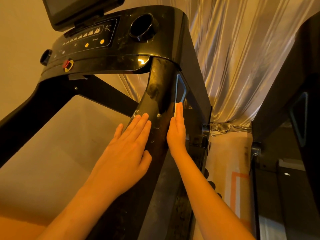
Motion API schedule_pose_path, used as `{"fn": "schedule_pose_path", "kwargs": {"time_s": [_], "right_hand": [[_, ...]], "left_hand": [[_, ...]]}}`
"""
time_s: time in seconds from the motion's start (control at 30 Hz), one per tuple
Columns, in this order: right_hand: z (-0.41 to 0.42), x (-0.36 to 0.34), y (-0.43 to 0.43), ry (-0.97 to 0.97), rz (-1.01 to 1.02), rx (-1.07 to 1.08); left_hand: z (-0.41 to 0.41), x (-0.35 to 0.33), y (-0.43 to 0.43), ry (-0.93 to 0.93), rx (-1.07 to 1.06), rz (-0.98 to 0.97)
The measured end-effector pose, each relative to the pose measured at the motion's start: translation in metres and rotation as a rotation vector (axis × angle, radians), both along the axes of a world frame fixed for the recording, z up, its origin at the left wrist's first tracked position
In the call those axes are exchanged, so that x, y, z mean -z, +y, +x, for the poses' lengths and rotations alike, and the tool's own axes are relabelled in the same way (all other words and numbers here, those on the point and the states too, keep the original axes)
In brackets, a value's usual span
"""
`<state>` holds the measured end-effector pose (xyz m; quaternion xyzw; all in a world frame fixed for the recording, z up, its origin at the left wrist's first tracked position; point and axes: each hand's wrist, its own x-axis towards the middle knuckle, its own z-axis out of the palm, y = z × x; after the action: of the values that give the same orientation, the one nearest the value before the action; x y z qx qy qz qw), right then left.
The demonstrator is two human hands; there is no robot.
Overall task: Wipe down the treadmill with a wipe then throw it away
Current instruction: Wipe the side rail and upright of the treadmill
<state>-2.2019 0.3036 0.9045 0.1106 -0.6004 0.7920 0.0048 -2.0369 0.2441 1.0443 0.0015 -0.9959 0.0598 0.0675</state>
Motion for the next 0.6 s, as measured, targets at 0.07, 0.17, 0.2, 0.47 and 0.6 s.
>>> {"fn": "schedule_pose_path", "kwargs": {"time_s": [0.07, 0.17, 0.2, 0.47, 0.6], "right_hand": [[0.001, 0.004, -0.002, 0.014, -0.019, -0.036], [0.013, 0.017, -0.004, 0.046, -0.022, -0.089], [0.015, 0.019, -0.005, 0.053, -0.018, -0.098], [0.007, 0.003, -0.004, 0.129, 0.095, -0.065], [0.017, 0.021, 0.000, 0.146, 0.110, -0.116]], "left_hand": [[0.000, 0.000, 0.001, -0.002, -0.002, 0.004], [0.000, 0.002, -0.001, 0.011, 0.013, 0.007], [0.001, 0.002, 0.000, 0.009, 0.013, 0.004], [0.001, 0.000, 0.000, -0.004, 0.010, 0.009], [0.001, 0.001, 0.000, 0.012, 0.019, 0.016]]}}
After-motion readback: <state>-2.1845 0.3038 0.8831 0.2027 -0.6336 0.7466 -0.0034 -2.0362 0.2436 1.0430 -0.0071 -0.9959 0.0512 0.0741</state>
